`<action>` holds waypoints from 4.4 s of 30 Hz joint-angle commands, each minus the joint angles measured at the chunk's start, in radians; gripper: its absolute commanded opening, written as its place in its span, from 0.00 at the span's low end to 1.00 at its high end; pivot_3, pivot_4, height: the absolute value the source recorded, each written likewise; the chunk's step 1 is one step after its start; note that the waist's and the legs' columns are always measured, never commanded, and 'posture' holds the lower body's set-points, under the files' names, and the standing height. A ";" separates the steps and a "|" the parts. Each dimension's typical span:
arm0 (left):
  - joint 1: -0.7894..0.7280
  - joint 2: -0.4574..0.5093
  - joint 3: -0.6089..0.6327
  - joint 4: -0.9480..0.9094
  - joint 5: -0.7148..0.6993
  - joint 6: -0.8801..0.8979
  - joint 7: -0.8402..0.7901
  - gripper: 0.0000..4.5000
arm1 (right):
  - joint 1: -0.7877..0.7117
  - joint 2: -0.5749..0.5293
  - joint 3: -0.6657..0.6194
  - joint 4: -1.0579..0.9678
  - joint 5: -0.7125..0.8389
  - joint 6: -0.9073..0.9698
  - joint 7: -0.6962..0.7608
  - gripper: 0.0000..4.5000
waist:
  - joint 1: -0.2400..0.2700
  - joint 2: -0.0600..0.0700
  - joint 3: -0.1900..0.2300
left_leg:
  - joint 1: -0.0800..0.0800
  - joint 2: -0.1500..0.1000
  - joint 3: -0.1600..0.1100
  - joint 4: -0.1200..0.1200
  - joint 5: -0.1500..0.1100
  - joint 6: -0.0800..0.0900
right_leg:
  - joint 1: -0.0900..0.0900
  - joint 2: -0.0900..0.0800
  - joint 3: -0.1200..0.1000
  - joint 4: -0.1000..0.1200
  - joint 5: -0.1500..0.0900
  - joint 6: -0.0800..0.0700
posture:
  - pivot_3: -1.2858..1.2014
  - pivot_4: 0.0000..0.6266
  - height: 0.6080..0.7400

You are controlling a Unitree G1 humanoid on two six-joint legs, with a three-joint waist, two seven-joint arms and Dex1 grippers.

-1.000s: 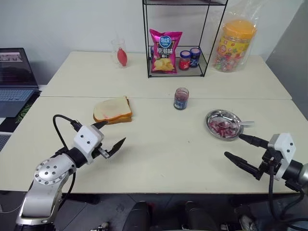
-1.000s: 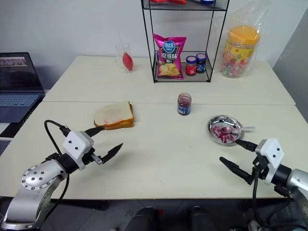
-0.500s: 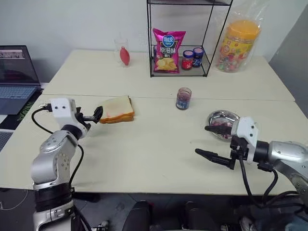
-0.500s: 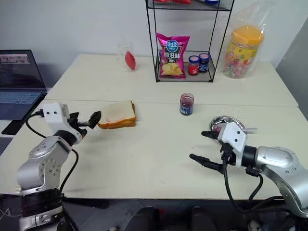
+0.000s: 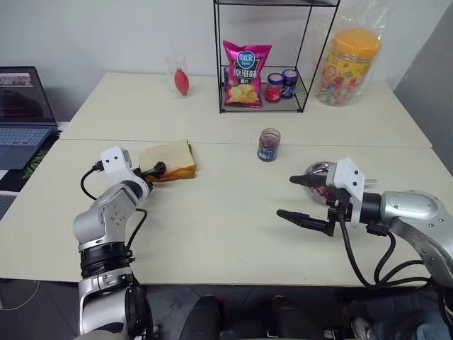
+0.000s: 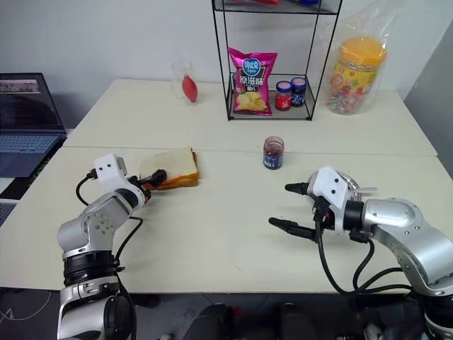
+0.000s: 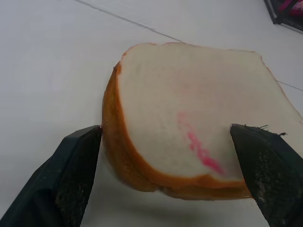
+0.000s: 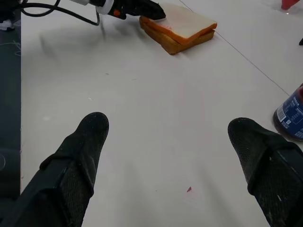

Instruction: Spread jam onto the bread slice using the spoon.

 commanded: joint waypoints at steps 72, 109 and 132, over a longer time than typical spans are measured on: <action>-0.078 -0.090 -0.029 -0.020 0.040 -0.056 0.120 0.14 | -0.056 0.000 -0.047 -0.028 0.080 0.074 -0.028 1.00 | 0.003 0.000 0.000 | 0.000 -0.001 -0.001 0.000 0.001 -0.001 | 0.000 -0.001 -0.001 0.000 0.001 0.000 | 0.52 0.24 1.00; 0.220 0.086 -0.473 -0.416 -0.287 0.111 -0.458 0.00 | 0.251 -0.225 -0.281 -0.147 0.209 0.148 0.135 1.00 | 0.002 0.000 0.000 | 0.001 0.001 0.001 0.000 0.001 -0.001 | 0.000 0.000 0.001 0.000 -0.001 -0.001 | 0.52 0.24 1.00; 0.164 0.079 -0.455 -0.269 -0.020 -0.106 -0.457 0.00 | 0.269 -0.124 -0.145 -0.150 0.099 0.042 0.042 1.00 | 0.001 -0.001 0.000 | -0.001 0.001 -0.001 -0.001 0.001 -0.001 | 0.000 0.000 -0.001 -0.001 -0.002 -0.001 | 0.52 0.24 1.00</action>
